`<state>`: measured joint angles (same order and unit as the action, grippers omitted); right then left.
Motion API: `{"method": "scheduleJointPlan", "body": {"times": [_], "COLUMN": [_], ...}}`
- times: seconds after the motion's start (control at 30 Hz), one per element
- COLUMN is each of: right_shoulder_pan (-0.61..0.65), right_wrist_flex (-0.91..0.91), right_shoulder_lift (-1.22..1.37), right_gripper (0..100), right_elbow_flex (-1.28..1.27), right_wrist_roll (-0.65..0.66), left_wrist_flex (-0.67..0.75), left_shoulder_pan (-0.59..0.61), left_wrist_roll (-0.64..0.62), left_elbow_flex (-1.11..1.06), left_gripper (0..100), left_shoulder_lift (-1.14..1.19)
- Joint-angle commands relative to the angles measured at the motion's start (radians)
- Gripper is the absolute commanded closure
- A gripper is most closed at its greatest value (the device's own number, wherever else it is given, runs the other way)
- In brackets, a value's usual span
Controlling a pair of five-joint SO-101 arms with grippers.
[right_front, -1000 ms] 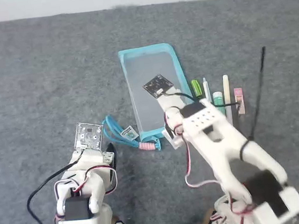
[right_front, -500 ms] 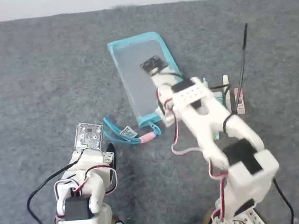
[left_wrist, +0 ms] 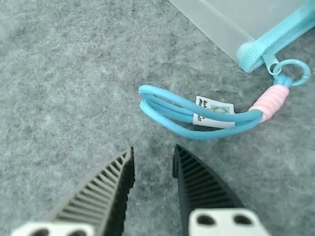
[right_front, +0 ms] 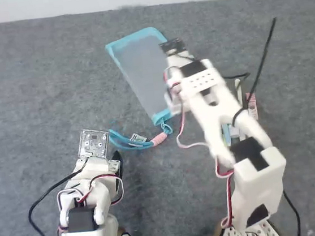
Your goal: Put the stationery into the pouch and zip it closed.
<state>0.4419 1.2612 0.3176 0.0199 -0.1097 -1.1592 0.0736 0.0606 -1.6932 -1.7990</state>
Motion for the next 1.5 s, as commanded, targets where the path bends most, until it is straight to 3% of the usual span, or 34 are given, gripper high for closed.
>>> {"method": "scheduleJointPlan", "body": {"times": [0.0,0.2,0.67,1.13,1.37,1.47], "right_shoulder_pan": [0.133,0.234,0.232,0.173,0.082,0.051], "right_wrist_flex": [0.041,0.027,0.005,0.081,0.130,0.131], "right_shoulder_lift": [-0.090,-0.012,0.148,0.252,0.260,0.262], "right_gripper": [85.3,85.0,85.0,85.4,85.6,91.0], "right_elbow_flex": [0.055,0.063,0.098,0.130,0.132,0.126], "right_wrist_roll": [-0.146,-0.381,-0.502,-0.506,-0.466,-0.439], "left_wrist_flex": [-0.006,-0.006,-0.006,-0.006,-0.006,-0.006], "left_shoulder_pan": [0.006,0.006,0.006,0.006,0.006,0.006], "left_wrist_roll": [-0.008,-0.008,-0.008,-0.008,-0.008,-0.008], "left_elbow_flex": [0.007,0.007,0.007,0.007,0.007,0.007], "left_gripper": [87,87,87,87,87,87], "left_shoulder_lift": [-0.015,-0.015,-0.015,-0.015,-0.015,-0.015]}}
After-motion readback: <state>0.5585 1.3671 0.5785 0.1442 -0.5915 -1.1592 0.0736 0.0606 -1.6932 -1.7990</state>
